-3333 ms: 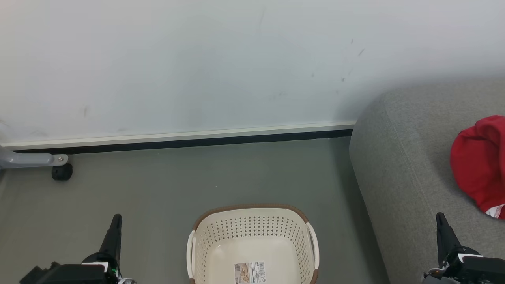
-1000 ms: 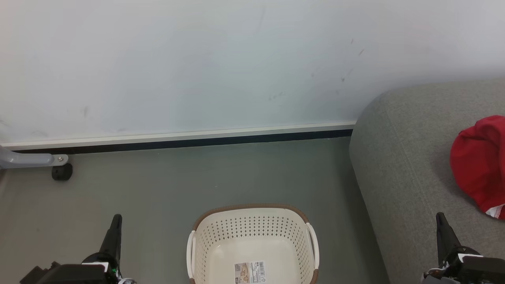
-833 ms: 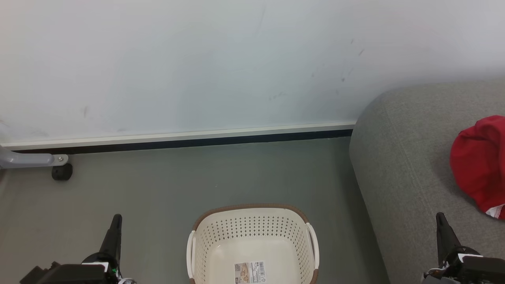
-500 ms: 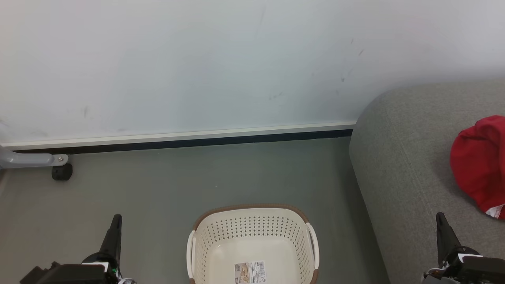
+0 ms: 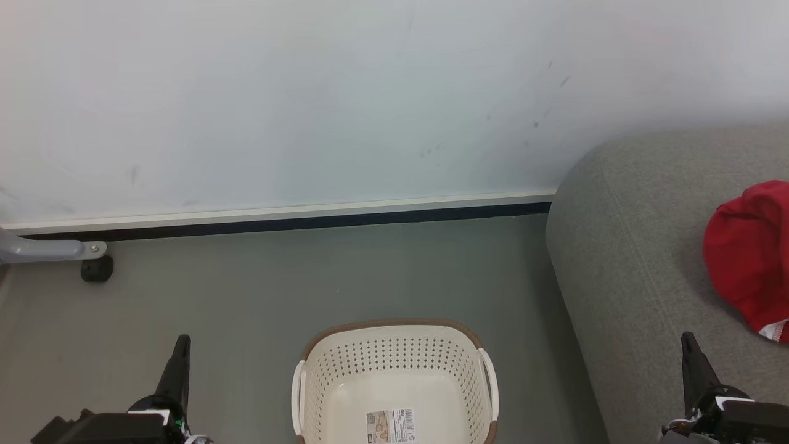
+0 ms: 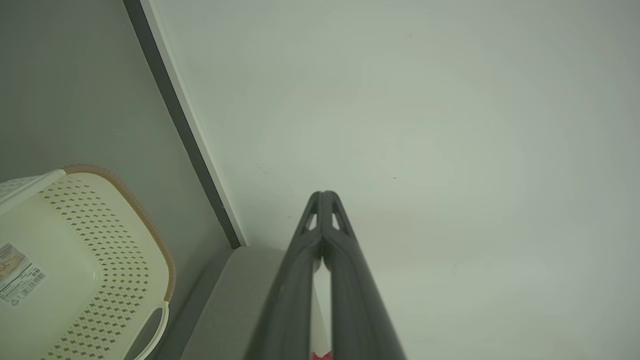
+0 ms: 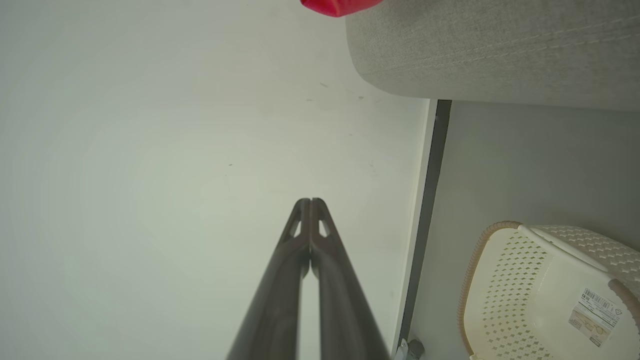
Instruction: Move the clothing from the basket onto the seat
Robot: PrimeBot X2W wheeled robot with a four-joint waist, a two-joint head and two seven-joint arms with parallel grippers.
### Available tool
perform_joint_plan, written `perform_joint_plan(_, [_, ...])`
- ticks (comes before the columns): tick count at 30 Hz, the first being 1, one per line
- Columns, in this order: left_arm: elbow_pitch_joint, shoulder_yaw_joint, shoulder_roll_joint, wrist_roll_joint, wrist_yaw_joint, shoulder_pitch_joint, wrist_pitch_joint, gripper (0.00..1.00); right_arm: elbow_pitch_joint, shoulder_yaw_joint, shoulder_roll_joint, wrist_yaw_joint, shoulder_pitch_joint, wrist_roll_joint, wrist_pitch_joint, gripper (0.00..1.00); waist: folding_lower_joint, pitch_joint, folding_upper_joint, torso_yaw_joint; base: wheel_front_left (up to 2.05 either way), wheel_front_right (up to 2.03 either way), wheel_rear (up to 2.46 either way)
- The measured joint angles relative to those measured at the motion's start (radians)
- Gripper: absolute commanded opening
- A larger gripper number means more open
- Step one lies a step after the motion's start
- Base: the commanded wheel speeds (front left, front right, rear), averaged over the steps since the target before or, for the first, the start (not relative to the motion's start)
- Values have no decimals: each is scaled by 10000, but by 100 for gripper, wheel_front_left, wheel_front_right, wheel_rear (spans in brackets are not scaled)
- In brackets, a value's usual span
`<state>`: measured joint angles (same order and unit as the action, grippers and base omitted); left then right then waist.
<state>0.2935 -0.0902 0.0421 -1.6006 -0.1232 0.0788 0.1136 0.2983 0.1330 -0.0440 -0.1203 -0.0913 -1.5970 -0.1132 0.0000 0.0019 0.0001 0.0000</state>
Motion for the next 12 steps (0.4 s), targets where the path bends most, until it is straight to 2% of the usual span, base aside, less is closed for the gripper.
perform_joint_plan(12, [0,0,0,0,-2,0,0,0,-2,0,0,0,0,0,0,0,0,0,0,0,0,0,0])
